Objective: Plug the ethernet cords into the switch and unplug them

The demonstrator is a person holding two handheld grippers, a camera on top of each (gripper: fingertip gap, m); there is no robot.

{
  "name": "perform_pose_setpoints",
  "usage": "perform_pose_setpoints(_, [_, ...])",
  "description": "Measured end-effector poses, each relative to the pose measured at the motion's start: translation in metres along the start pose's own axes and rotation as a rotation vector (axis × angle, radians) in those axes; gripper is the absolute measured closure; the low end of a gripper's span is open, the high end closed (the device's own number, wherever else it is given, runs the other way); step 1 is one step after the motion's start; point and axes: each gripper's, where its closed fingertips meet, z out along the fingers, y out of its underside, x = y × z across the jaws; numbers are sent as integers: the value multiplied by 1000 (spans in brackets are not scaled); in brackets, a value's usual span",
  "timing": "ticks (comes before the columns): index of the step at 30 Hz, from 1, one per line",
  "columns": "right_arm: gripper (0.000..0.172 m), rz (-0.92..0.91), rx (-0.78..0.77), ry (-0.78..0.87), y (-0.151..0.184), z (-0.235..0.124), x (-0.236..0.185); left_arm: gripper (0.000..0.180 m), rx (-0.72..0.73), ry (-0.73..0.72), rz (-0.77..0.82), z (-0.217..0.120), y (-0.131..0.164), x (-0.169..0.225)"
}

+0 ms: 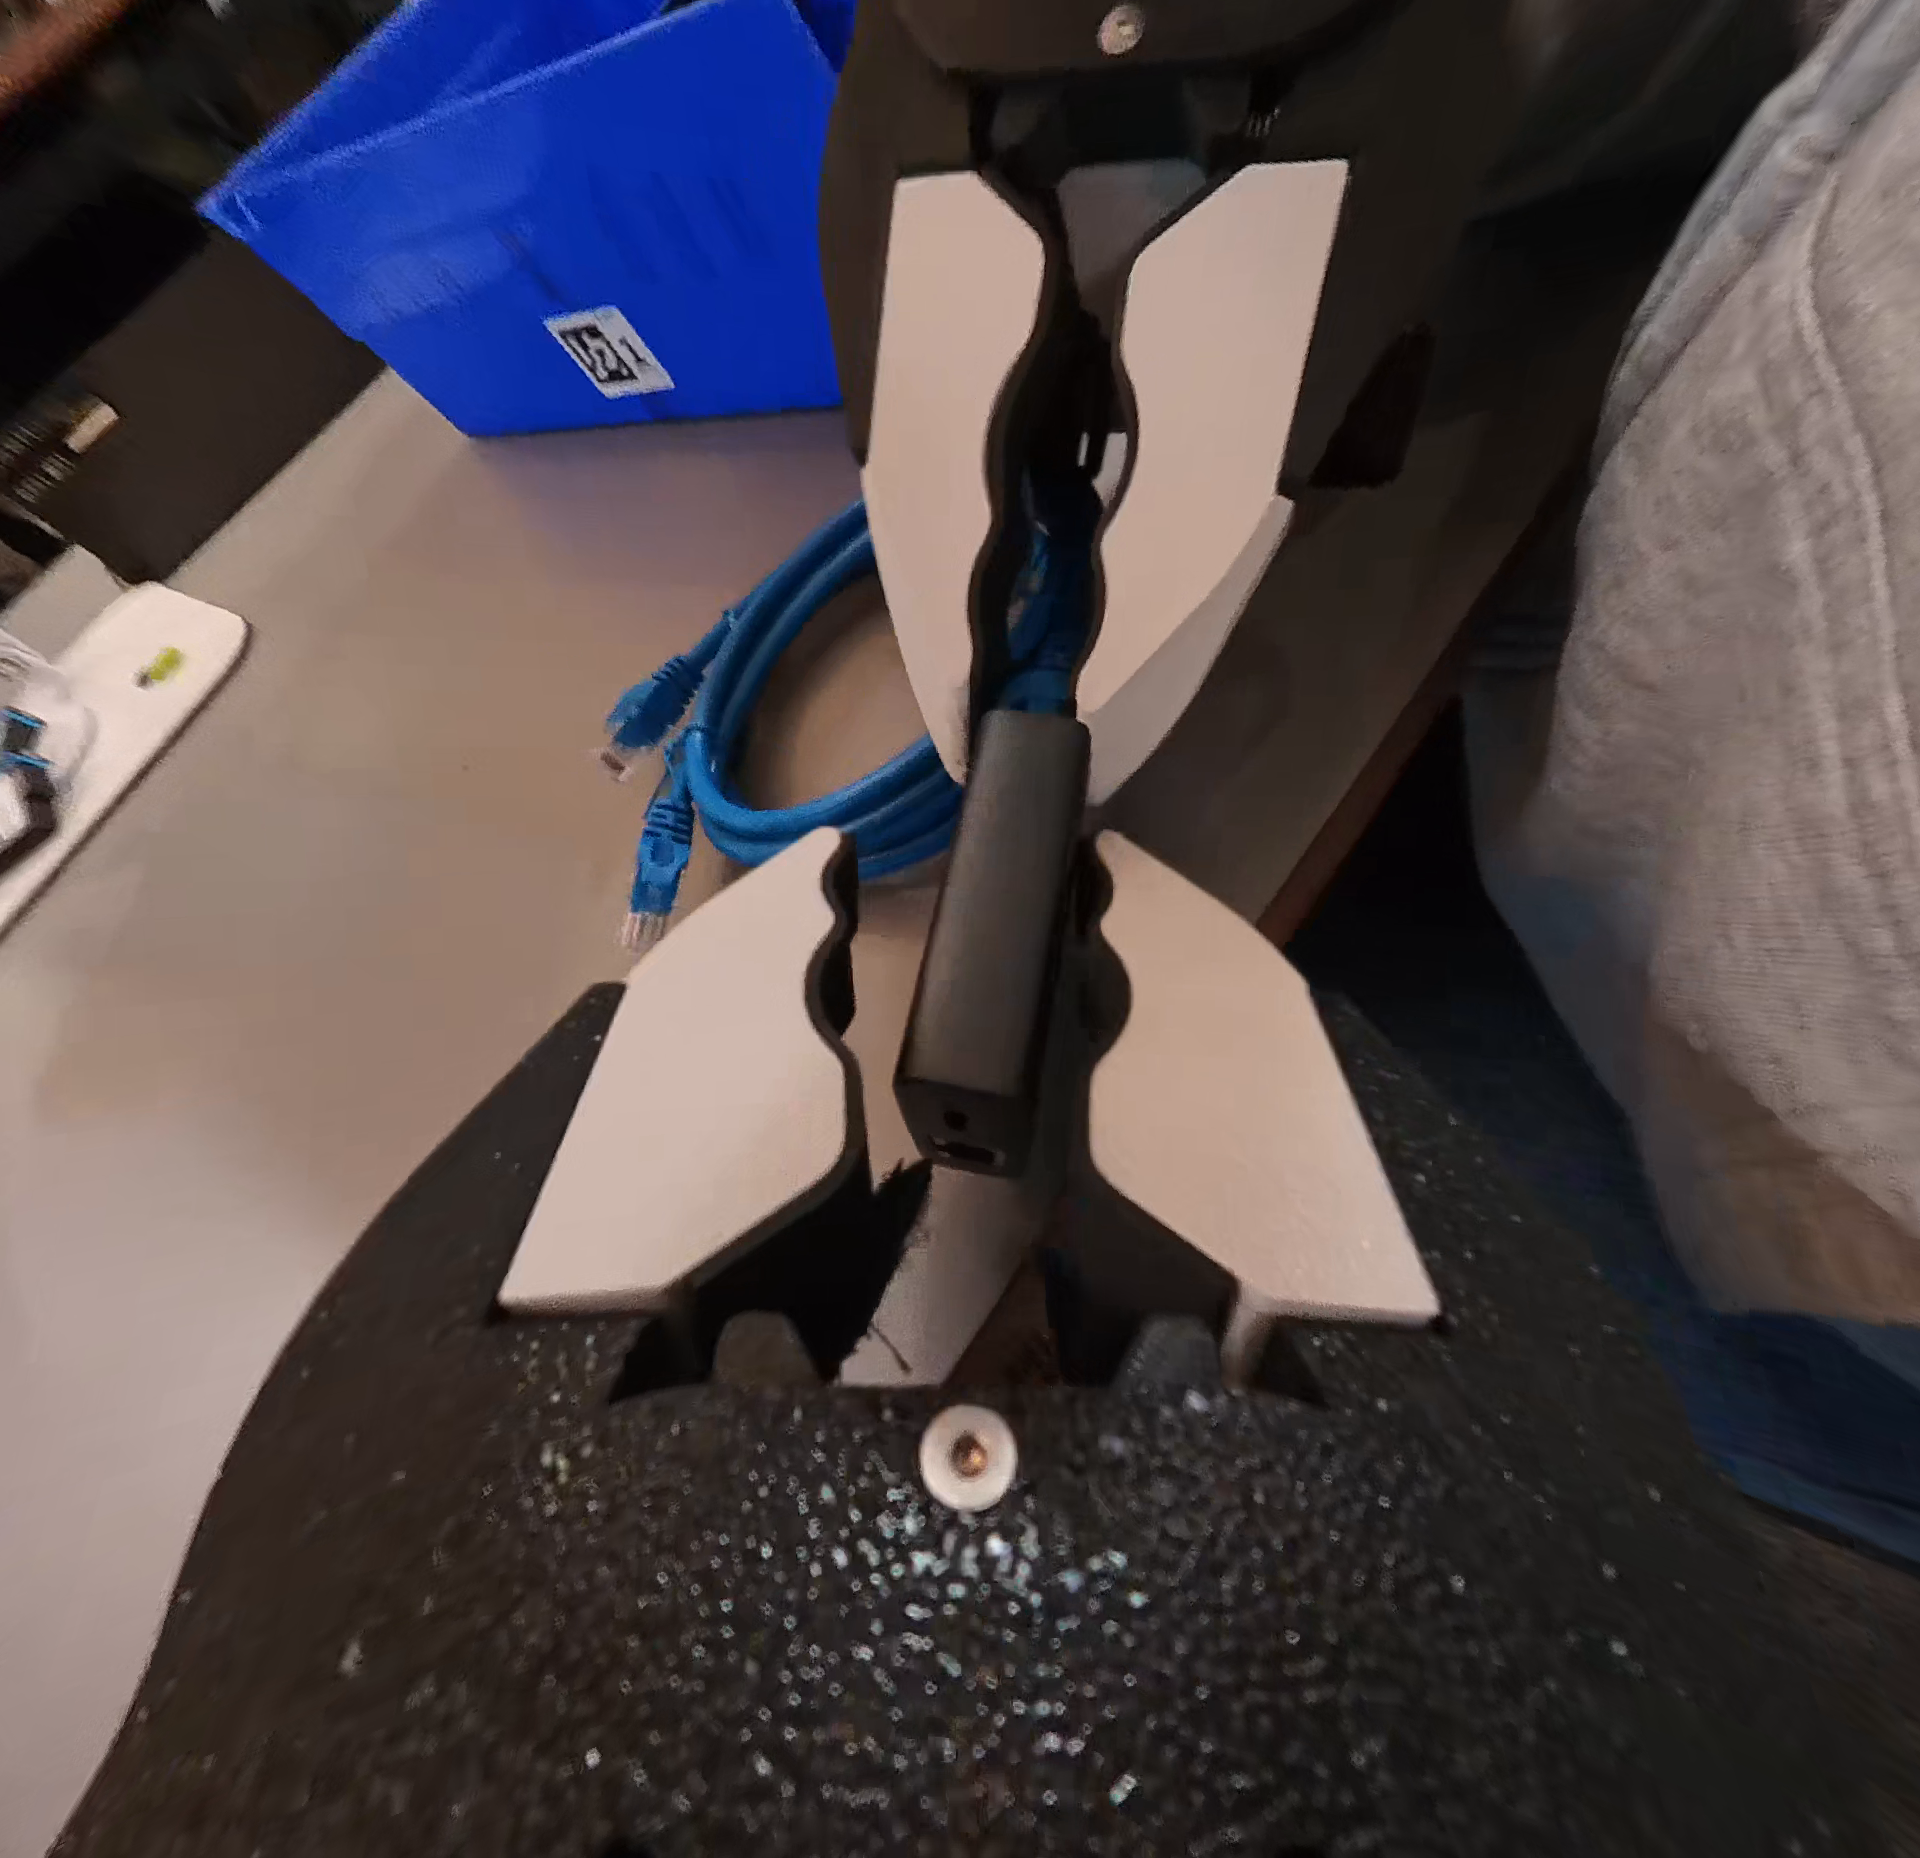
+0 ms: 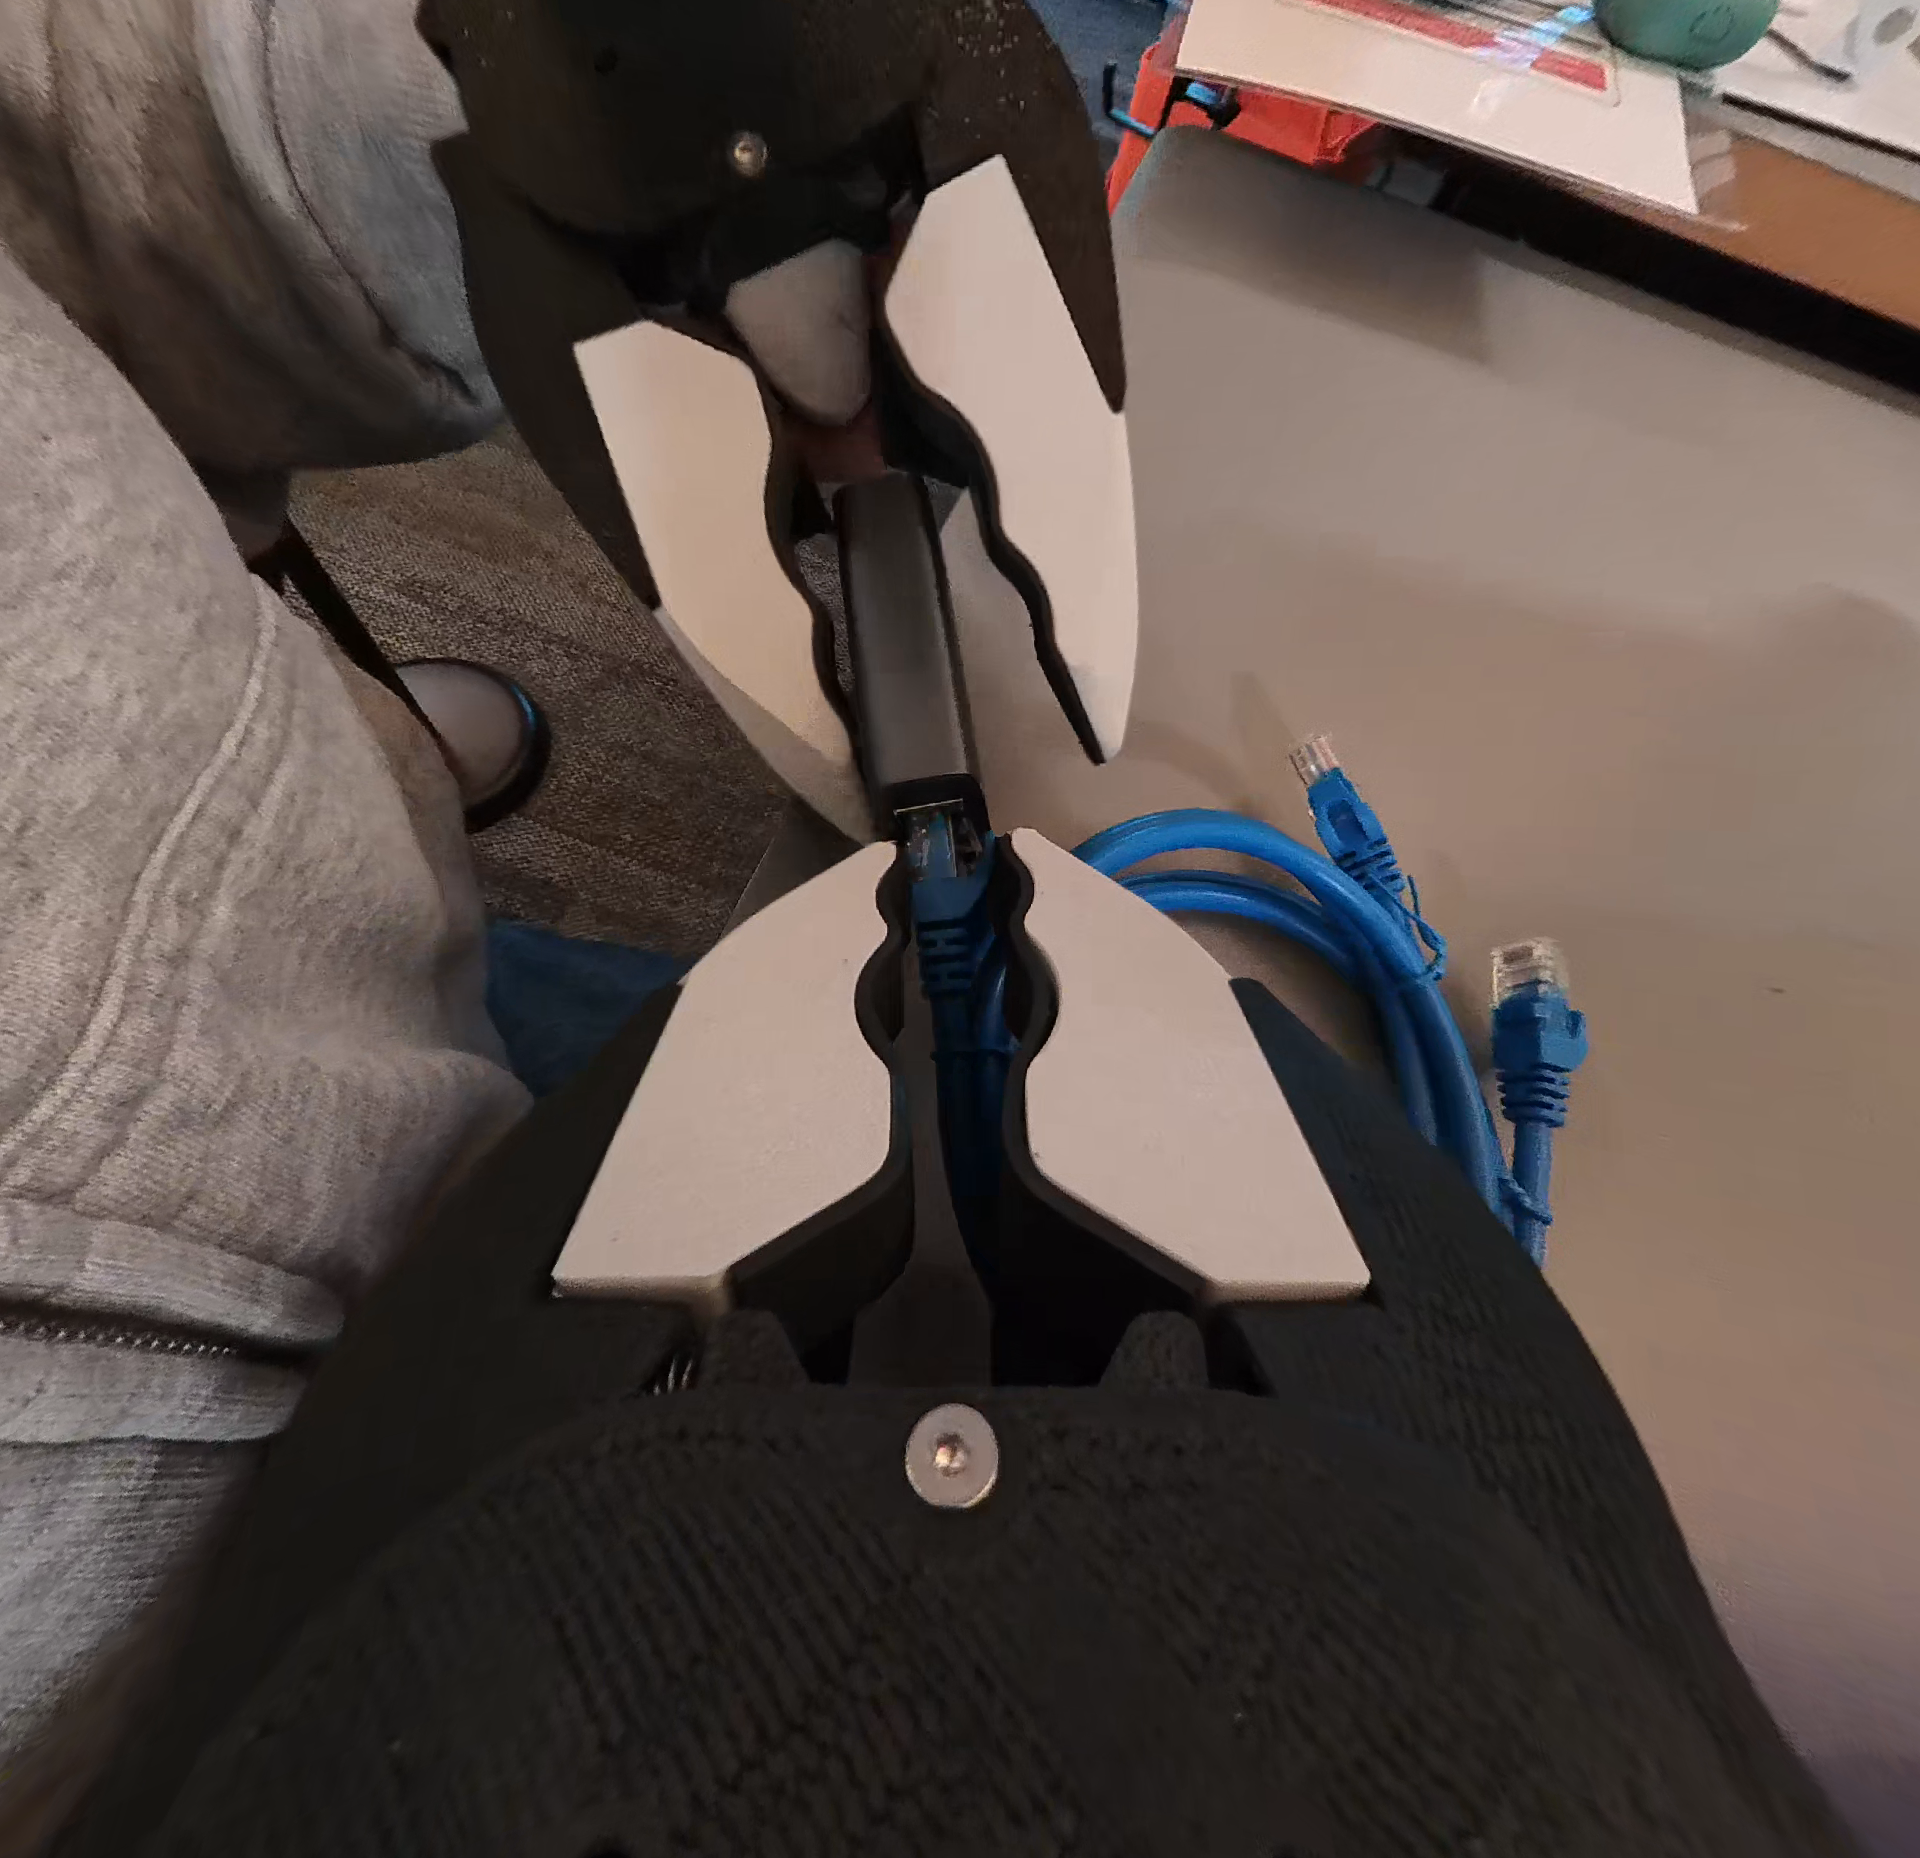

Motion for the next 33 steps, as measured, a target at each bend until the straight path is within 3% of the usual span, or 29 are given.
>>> perform_pose_setpoints(1, [157, 5, 3, 0, 1, 0, 0, 143, 7, 1, 17, 1, 1, 1])
perform_pose_setpoints(6, [157, -43, 15, -6, 3, -2, -1, 158, -7, 84, 15, 3, 3, 11])
perform_pose_setpoints(14, [156, -98, 94, -13, -3, -12, 0, 158, 44, 137, -42, 5, -5, 12])
perform_pose_setpoints(23, [142, -3, 57, -156, 3, -12, -14, 158, 51, 352, -143, 6, 0, 21])
perform_pose_setpoints(25, [142, 8, 46, -132, 3, -10, -12, 158, 46, 403, -165, 5, 1, 20])
perform_pose_setpoints(28, [157, 17, 40, -76, 4, -10, -6, 158, 42, 443, -175, 6, 1, 21])
perform_pose_setpoints(33, [157, 50, 38, -91, 4, -9, -6, 158, 47, 455, -194, 6, 0, 21])
